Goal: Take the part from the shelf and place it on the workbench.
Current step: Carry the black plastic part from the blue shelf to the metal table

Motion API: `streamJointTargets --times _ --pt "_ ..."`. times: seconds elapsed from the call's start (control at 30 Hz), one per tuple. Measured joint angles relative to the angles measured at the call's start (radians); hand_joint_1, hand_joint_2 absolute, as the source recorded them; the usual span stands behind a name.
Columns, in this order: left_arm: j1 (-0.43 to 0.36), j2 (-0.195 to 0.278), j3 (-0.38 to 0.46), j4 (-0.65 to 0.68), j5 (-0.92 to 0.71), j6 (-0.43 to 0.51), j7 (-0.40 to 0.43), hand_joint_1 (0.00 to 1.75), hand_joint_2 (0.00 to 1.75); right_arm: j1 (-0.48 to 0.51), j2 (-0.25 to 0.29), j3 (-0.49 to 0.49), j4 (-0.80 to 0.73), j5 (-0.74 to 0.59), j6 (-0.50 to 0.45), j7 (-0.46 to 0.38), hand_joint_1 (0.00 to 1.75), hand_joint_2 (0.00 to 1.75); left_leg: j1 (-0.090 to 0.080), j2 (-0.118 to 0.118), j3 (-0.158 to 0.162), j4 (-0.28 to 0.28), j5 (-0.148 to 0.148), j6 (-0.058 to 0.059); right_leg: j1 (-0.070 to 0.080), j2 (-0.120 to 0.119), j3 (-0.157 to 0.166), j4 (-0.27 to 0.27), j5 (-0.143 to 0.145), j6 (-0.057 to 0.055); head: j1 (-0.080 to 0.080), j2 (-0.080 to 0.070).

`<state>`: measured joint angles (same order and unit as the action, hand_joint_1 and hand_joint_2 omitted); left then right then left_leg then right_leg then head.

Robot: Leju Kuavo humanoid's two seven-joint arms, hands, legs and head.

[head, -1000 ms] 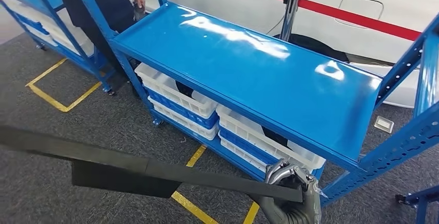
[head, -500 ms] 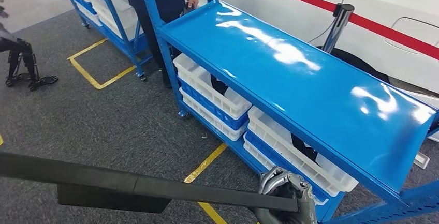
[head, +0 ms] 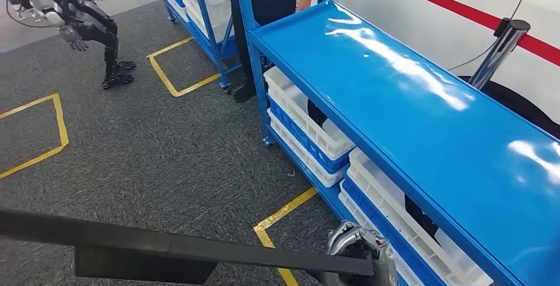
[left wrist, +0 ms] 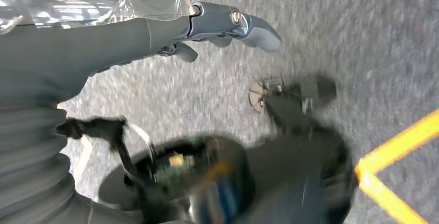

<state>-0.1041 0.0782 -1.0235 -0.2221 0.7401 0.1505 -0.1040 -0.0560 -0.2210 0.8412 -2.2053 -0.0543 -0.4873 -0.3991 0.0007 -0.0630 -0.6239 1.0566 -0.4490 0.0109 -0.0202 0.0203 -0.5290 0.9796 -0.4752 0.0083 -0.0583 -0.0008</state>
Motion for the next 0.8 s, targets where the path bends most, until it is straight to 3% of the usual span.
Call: streamJointTargets --times 0.07,0.1,0.13,0.17,0.2,0.27,0.3,0.33,0.4,0.43,0.5,0.53,0.57,0.6,0.63,0.67,0.7,0.77,0.8 --pt "-0.004 -0.001 -0.001 0.000 0.003 -0.003 -0.018 0.00 1.75 -0.006 0.004 0.000 0.002 0.000 0.004 0.009 1.75 1.75 0.002 0.041 -0.072 0.141 -0.060 -0.008 0.005 -0.031 0.000 0.000 -0.003 -0.006 -0.001 0.000" --pt "-0.005 -0.002 -0.001 0.000 0.007 -0.006 -0.026 0.00 1.75 -0.012 0.006 0.000 0.004 0.000 0.004 0.014 1.75 1.75 0.004 0.047 -0.098 0.191 -0.074 -0.009 0.006 -0.046 0.001 0.000 -0.005 -0.007 -0.001 0.000" --pt "-0.005 -0.003 -0.001 0.000 0.010 -0.010 -0.032 0.00 1.75 -0.020 0.008 0.001 0.007 0.000 0.005 0.019 1.75 1.75 0.005 0.050 -0.106 0.206 -0.072 -0.009 0.007 -0.061 0.002 0.000 -0.007 -0.008 -0.001 0.000" --pt "-0.005 -0.003 -0.001 0.000 0.013 -0.015 -0.035 0.00 1.75 -0.028 0.012 0.001 0.010 0.002 0.005 0.024 1.75 1.75 0.005 0.054 -0.090 0.177 -0.051 -0.007 0.007 -0.075 0.005 0.000 -0.009 -0.008 -0.001 0.000" --pt "-0.004 -0.003 -0.001 0.000 0.015 -0.021 -0.037 0.00 1.75 -0.036 0.015 0.002 0.013 0.004 0.004 0.028 1.75 1.75 0.003 0.064 -0.055 0.112 -0.019 -0.003 0.008 -0.088 0.008 0.000 -0.012 -0.006 0.000 0.000" --pt "-0.005 -0.003 -0.001 0.000 0.016 -0.029 -0.036 0.00 1.75 -0.049 0.021 0.003 0.015 0.012 -0.001 0.035 1.75 1.75 -0.006 0.110 0.022 -0.035 0.032 0.011 0.011 -0.113 0.017 0.000 -0.019 -0.001 0.000 0.000" --pt "-0.007 -0.004 -0.002 0.000 0.015 -0.032 -0.036 0.00 1.75 -0.053 0.022 0.003 0.016 0.017 -0.005 0.038 1.75 1.75 -0.011 0.127 0.044 -0.077 0.044 0.017 0.012 -0.124 0.021 0.000 -0.022 0.003 0.000 0.000" --pt "-0.009 -0.004 -0.002 0.000 0.013 -0.033 -0.035 0.00 1.75 -0.057 0.023 0.003 0.016 0.020 -0.009 0.042 1.75 1.75 -0.016 0.134 0.052 -0.095 0.046 0.022 0.012 -0.134 0.024 -0.001 -0.025 0.008 0.000 0.000" --pt "-0.008 -0.005 -0.006 0.000 0.008 -0.034 -0.035 0.00 1.75 -0.062 0.023 0.003 0.016 0.028 -0.016 0.047 1.75 1.75 -0.018 0.111 0.053 -0.101 0.048 0.029 0.010 -0.151 0.030 -0.005 -0.031 0.018 0.000 0.000" --pt "-0.005 -0.006 -0.007 0.000 0.004 -0.034 -0.037 0.00 1.75 -0.062 0.023 0.003 0.016 0.030 -0.018 0.048 1.75 1.75 -0.015 0.099 0.057 -0.109 0.052 0.032 0.009 -0.141 0.032 -0.001 -0.037 0.023 0.000 0.000" --pt "-0.002 -0.008 -0.009 0.000 -0.004 -0.034 -0.043 0.00 1.75 -0.061 0.021 0.003 0.015 0.033 -0.021 0.049 1.75 1.75 -0.007 0.076 0.068 -0.122 0.060 0.041 0.008 -0.082 0.007 0.065 -0.078 0.031 0.001 0.000" --pt "-0.003 -0.009 -0.010 0.000 -0.008 -0.034 -0.046 0.00 1.75 -0.058 0.020 0.003 0.015 0.033 -0.022 0.050 1.75 1.75 -0.006 0.064 0.070 -0.124 0.061 0.043 0.007 -0.049 -0.024 0.128 -0.108 0.032 0.001 0.000" --pt "-0.005 -0.010 -0.011 0.000 -0.011 -0.034 -0.049 0.00 1.75 -0.055 0.018 0.003 0.015 0.033 -0.022 0.051 1.75 1.75 -0.004 0.051 0.070 -0.124 0.061 0.045 0.006 -0.031 -0.063 0.201 -0.138 0.034 0.002 0.000" --pt "-0.006 -0.011 -0.012 0.000 -0.015 -0.034 -0.051 0.00 1.75 -0.052 0.017 0.003 0.015 0.033 -0.021 0.052 1.75 1.75 -0.004 0.035 0.070 -0.124 0.061 0.045 0.006 -0.025 -0.097 0.259 -0.153 0.037 0.002 0.000" --pt "-0.007 -0.012 -0.014 0.000 -0.018 -0.035 -0.053 0.00 1.75 -0.050 0.015 0.003 0.015 0.032 -0.020 0.053 1.75 1.75 -0.002 0.020 0.070 -0.123 0.060 0.045 0.005 -0.024 -0.118 0.287 -0.151 0.039 0.002 0.000" --pt "-0.007 -0.013 -0.018 0.000 -0.021 -0.035 -0.055 0.00 1.75 -0.049 0.014 0.003 0.015 0.031 -0.017 0.054 1.75 1.75 0.000 0.004 0.071 -0.122 0.059 0.043 0.003 -0.022 -0.120 0.273 -0.127 0.043 0.002 0.000" --pt "-0.006 -0.014 -0.021 0.000 -0.023 -0.035 -0.059 0.00 1.75 -0.048 0.013 0.003 0.015 0.030 -0.014 0.056 1.75 1.75 0.003 -0.012 0.072 -0.118 0.057 0.040 -0.001 -0.014 -0.103 0.220 -0.086 0.047 0.002 0.000" --pt "-0.007 -0.015 -0.027 0.000 -0.029 -0.035 -0.073 0.00 1.75 -0.046 0.011 0.003 0.016 0.027 -0.005 0.059 1.75 1.75 0.008 -0.042 0.067 -0.105 0.049 0.027 -0.014 0.036 -0.052 0.085 -0.015 0.055 0.003 0.000" --pt "-0.009 -0.016 -0.029 0.000 -0.036 -0.033 -0.082 0.00 1.75 -0.044 0.011 0.003 0.016 0.025 0.000 0.059 1.75 1.75 0.008 -0.054 0.062 -0.098 0.045 0.021 -0.019 0.056 -0.037 0.043 0.003 0.055 0.003 0.000"
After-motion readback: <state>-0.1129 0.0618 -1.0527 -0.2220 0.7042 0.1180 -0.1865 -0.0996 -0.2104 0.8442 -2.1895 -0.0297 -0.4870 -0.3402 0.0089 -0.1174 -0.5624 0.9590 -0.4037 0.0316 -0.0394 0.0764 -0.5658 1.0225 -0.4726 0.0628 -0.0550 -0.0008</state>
